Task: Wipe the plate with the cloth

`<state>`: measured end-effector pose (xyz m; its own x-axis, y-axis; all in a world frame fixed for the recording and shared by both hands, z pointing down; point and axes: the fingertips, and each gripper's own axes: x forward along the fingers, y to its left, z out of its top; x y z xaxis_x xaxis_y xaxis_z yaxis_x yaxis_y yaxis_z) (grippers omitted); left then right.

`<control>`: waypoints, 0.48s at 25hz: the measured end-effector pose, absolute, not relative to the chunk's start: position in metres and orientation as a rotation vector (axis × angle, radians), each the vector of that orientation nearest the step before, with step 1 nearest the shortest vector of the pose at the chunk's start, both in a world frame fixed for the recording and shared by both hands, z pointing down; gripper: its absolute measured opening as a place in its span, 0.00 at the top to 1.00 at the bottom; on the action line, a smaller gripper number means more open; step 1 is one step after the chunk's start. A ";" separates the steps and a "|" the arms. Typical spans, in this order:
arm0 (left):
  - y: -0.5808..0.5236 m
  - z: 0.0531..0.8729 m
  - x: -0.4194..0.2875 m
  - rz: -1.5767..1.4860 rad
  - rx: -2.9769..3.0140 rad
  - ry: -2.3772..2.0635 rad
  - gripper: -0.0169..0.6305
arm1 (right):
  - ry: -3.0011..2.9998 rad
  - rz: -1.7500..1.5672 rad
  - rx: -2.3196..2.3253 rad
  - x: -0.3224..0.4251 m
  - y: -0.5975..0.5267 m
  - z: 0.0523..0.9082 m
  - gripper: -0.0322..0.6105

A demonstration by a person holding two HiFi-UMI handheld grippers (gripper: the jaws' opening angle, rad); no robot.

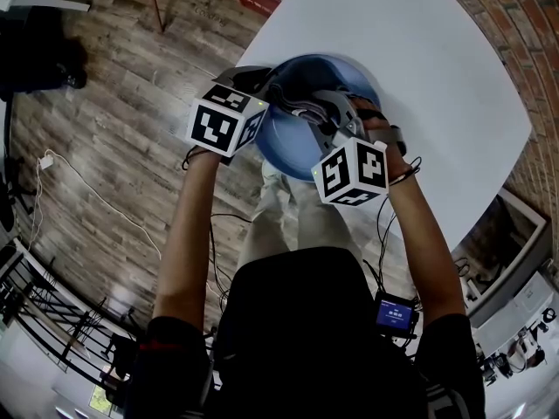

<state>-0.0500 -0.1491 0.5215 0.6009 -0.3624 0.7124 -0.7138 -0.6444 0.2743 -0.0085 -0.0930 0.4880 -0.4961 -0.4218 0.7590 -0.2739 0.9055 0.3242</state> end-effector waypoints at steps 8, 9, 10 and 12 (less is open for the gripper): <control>-0.149 0.520 -0.051 0.847 2.288 -0.845 0.92 | -2.104 -0.123 0.486 -0.012 -0.095 0.504 0.87; -0.148 0.519 -0.051 0.846 2.288 -0.844 0.92 | -2.105 -0.109 0.489 -0.012 -0.095 0.505 0.87; -0.148 0.519 -0.051 0.845 2.288 -0.843 0.92 | -2.104 -0.099 0.493 -0.012 -0.095 0.506 0.87; -0.147 0.519 -0.050 0.843 2.287 -0.841 0.92 | -2.101 -0.090 0.497 -0.012 -0.095 0.507 0.87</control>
<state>-0.0504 -0.1473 0.5194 0.6062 -0.3594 0.7095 -0.7085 -0.6493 0.2765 -0.0124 -0.0951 0.5067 -0.4744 -0.3828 0.7927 -0.3134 0.9150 0.2542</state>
